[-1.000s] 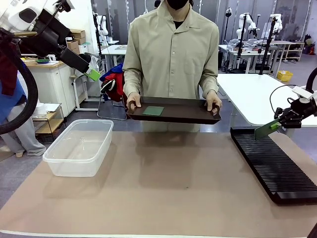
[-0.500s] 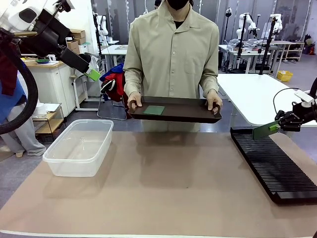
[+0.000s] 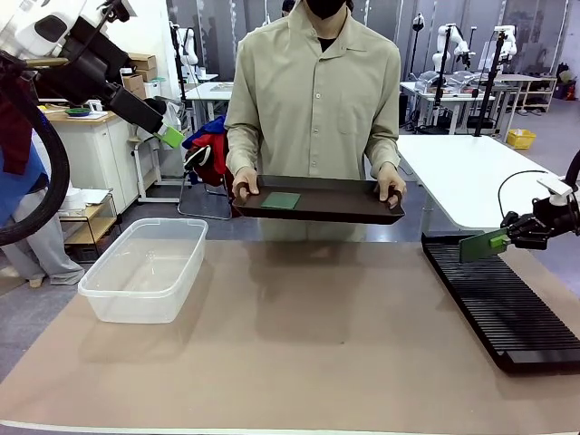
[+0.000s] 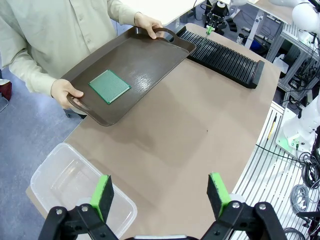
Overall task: Sort PCBs into racks and boxes based on the side picked up.
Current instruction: If the short side of the Blank PCB is picked up, insert it into the PCB Rack ; if the long side is picked up, place it in the Organizing box.
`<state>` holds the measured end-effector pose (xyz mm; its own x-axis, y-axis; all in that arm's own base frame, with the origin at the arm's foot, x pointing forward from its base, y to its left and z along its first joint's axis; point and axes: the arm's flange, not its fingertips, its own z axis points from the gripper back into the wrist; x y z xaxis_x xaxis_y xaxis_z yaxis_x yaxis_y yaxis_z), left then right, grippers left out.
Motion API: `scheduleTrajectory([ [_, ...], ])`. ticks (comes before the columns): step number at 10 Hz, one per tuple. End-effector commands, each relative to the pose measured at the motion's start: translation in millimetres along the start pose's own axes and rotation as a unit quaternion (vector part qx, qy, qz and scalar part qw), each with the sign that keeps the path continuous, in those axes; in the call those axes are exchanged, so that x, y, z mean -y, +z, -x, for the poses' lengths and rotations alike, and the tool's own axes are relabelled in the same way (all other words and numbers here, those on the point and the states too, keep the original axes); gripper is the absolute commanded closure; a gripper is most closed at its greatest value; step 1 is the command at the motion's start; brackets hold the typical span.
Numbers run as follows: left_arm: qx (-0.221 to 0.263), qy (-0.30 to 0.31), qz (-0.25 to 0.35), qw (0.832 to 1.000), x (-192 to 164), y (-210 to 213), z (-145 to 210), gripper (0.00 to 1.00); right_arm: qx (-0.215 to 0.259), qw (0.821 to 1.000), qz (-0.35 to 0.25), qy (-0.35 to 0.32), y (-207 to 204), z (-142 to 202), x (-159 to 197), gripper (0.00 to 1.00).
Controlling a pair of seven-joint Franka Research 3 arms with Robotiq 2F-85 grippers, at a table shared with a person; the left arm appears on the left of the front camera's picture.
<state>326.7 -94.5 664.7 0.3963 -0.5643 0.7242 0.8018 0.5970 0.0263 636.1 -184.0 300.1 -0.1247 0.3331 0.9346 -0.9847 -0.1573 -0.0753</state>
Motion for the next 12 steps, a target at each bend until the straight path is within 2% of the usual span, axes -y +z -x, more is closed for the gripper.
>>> scheduleTrajectory([
  [1, 0.002, 0.000, 0.005, 1.000, -1.0, -0.3, 1.1, 0.00, -0.008, 1.000, -0.004, 0.018, 1.9, -3.7, 3.9, 0.98],
  [12, 0.002, 0.000, 0.005, 1.000, -1.0, -0.3, 1.1, 0.00, -0.008, 1.000, -0.004, 0.018, 1.9, -3.7, 3.9, 0.98],
])
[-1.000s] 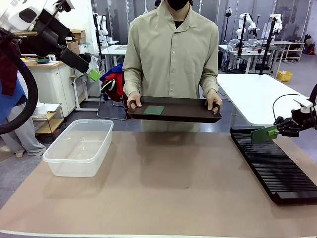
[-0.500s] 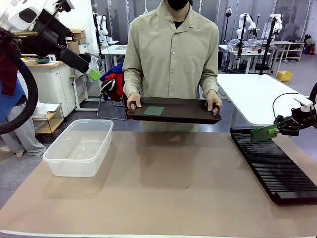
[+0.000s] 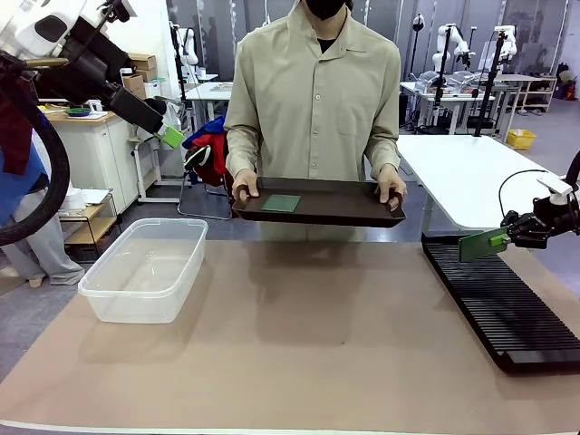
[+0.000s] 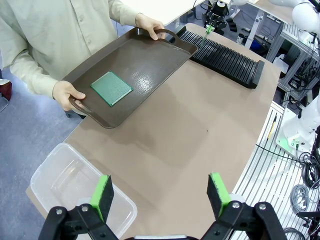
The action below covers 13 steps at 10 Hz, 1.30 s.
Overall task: Sort PCBs into racks and boxes based on the side picked up.
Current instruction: If the short side of the Blank PCB is picked up, insert it into the PCB Rack ; if the long side is picked up, place it in the Organizing box.
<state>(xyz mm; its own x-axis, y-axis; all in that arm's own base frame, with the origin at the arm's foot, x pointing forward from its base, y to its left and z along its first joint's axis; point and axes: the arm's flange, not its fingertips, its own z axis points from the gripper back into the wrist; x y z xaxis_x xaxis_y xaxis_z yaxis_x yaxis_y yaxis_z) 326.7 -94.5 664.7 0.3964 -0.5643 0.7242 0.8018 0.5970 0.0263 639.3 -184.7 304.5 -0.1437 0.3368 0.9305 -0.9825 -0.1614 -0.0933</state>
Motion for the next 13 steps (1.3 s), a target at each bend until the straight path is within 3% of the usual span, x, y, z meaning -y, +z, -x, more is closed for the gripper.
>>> scheduleTrajectory([
  [1, 0.002, 0.000, 0.005, 1.000, -1, 0, 1, 0.00, -0.004, 1.000, -0.005, 0.009, -1, 0, 0, 0.98],
  [7, 0.002, 0.000, 0.005, 1.000, -1, 0, 1, 0.00, 0.003, 1.000, 0.015, -0.010, 5, 1, -3, 0.98],
  [8, 0.002, 0.000, 0.005, 1.000, -1, 0, 1, 0.00, 0.008, 0.999, 0.041, -0.014, 1, 4, -9, 0.98],
  [13, 0.002, 0.000, 0.005, 1.000, -1, 0, 1, 0.00, 0.052, 0.996, 0.061, -0.038, 3, 19, -25, 0.98],
])
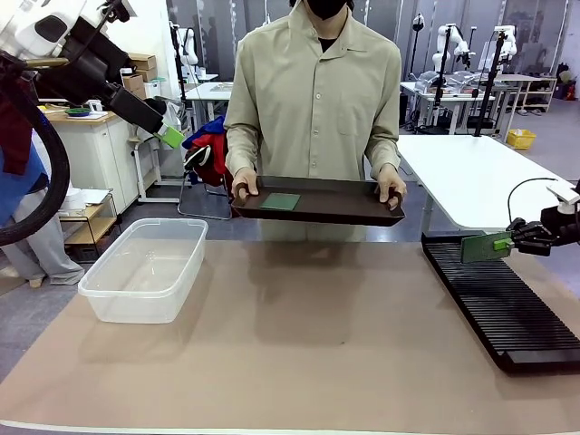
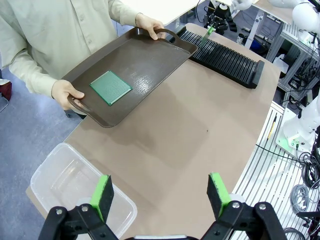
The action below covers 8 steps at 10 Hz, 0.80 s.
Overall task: Sort PCBs into racks and boxes based on the side picked up.
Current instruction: If the short side of the Blank PCB is picked up, insert it into the PCB Rack ; if the long side is picked up, place it in the Organizing box.
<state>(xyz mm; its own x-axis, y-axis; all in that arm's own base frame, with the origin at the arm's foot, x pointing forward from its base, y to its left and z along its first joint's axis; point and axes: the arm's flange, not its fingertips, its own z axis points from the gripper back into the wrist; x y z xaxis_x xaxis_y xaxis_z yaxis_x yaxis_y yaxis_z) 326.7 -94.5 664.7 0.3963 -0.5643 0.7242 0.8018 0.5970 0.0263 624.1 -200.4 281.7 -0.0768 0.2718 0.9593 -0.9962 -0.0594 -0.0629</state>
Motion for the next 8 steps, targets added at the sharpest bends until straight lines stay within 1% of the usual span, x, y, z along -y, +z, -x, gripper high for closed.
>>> scheduleTrajectory([
  [1, 0.002, 0.000, 0.005, 1.000, -1, 0, 1, 0.00, 0.021, 1.000, 0.020, -0.002, 0, -3, -4, 0.98],
  [2, 0.002, 0.000, 0.005, 1.000, -1, 0, 1, 0.00, 0.022, 1.000, 0.019, -0.007, 0, 2, -5, 0.98],
  [5, 0.002, 0.000, 0.005, 1.000, -1, 0, 1, 0.00, 0.009, 1.000, -0.019, -0.018, 11, 4, 0, 0.98],
  [6, 0.002, 0.000, 0.005, 1.000, -1, 0, 1, 0.00, 0.009, 1.000, 0.007, -0.007, 5, 6, -4, 0.98],
  [8, 0.002, 0.000, 0.005, 1.000, -1, 0, 1, 0.00, 0.010, 1.000, 0.000, -0.009, 7, 6, -5, 0.98],
])
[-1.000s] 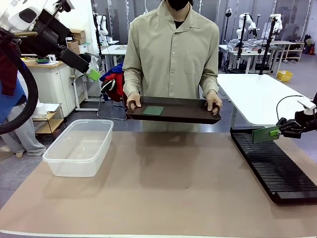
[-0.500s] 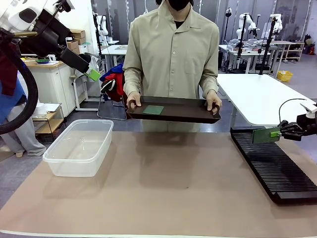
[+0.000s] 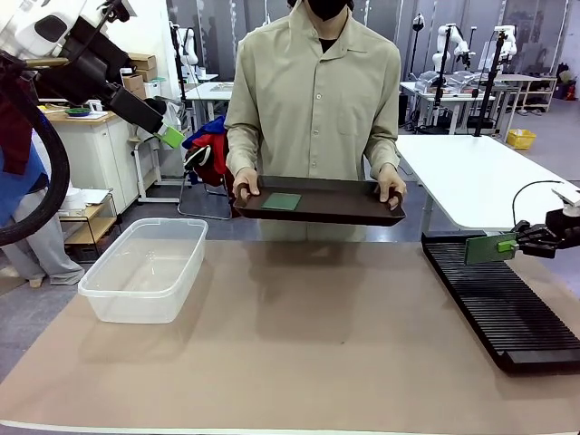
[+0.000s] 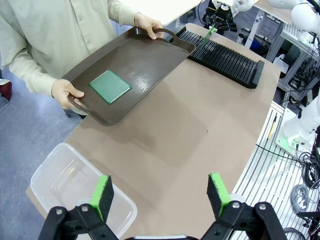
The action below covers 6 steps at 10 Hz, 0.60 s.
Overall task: Sort PCBs into racks and boxes based on the side picked up.
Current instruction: If the short side of the Blank PCB is picked up, insert it into the PCB Rack ; if the long side is picked up, place it in the Organizing box.
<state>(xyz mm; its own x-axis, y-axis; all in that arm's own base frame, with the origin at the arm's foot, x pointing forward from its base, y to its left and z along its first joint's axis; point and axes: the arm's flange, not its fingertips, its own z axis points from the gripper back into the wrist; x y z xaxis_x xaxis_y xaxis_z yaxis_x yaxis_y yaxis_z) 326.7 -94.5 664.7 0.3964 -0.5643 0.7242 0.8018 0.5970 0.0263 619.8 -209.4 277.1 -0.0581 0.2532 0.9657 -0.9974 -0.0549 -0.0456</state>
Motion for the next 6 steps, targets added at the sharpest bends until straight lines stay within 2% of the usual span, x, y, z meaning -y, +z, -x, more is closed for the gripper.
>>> scheduleTrajectory([
  [1, 0.002, 0.000, 0.005, 1.000, -1.0, -0.3, 1.1, 0.00, -0.004, 1.000, -0.002, 0.000, 1.1, 2.5, 3.3, 0.98],
  [6, 0.002, 0.000, 0.005, 1.000, -1.0, -0.3, 1.1, 0.00, -0.015, 1.000, -0.015, -0.009, -3.1, 11.4, 11.2, 0.98],
])
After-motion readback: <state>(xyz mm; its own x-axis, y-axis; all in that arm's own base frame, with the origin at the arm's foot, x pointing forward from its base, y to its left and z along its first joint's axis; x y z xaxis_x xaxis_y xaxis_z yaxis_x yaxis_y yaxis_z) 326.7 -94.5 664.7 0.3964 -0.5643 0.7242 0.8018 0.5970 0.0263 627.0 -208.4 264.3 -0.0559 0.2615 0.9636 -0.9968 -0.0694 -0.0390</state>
